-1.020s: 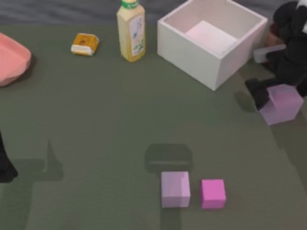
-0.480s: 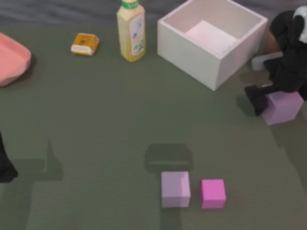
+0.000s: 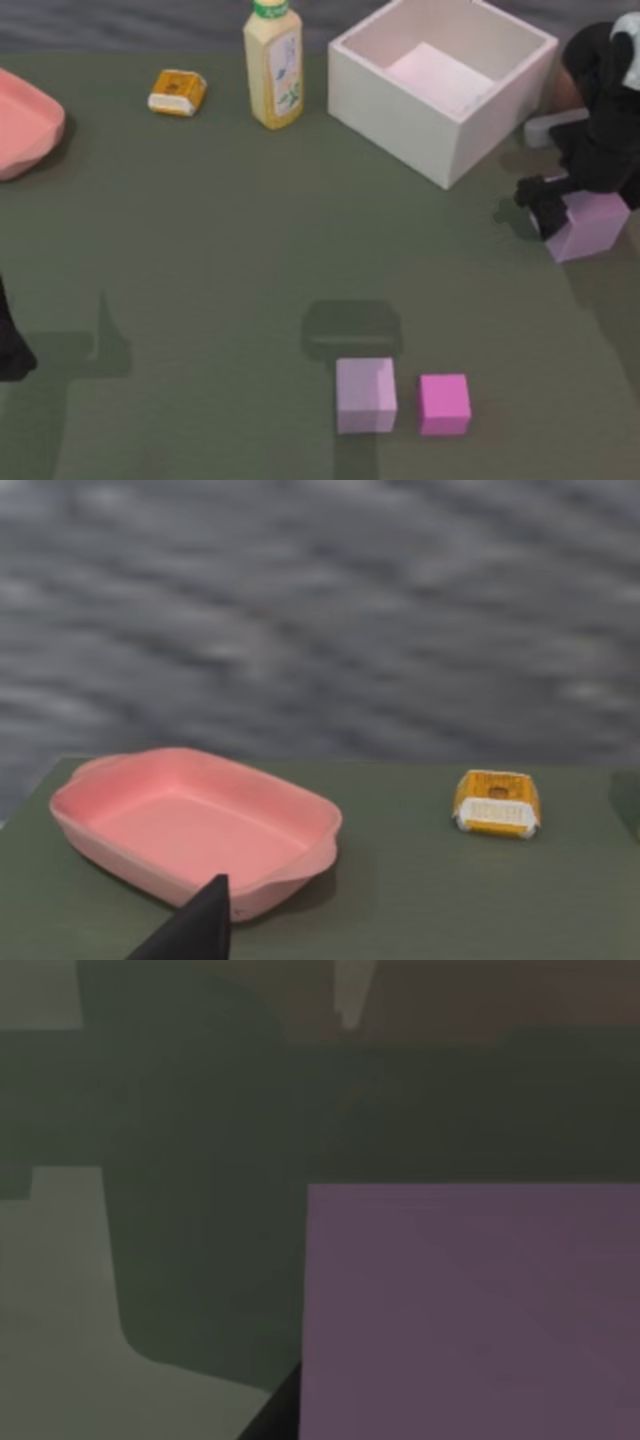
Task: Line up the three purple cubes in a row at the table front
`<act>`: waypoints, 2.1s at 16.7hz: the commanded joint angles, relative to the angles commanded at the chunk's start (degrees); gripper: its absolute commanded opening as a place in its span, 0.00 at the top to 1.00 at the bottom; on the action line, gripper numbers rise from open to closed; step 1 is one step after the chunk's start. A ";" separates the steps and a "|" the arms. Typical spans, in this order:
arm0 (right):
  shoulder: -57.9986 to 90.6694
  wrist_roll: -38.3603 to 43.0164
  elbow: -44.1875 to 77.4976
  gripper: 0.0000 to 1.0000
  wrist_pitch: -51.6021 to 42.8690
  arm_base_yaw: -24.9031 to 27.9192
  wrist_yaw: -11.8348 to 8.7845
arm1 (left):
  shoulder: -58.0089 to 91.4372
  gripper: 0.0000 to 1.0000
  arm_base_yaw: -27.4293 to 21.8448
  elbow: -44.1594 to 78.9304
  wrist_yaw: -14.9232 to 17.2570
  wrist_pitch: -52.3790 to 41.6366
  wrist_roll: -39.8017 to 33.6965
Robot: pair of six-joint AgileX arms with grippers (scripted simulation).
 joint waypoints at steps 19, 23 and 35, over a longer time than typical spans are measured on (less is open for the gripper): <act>-4.12 -0.03 7.94 1.00 -12.06 0.29 -0.07 | 0.00 0.00 0.00 0.00 0.00 0.00 0.00; -4.71 -0.03 8.70 1.00 -13.12 0.34 -0.05 | 0.00 0.00 0.00 0.00 0.00 0.00 0.00; -2.59 31.33 12.67 1.00 -16.28 24.05 -0.07 | 0.00 0.00 0.00 0.00 0.00 0.00 0.00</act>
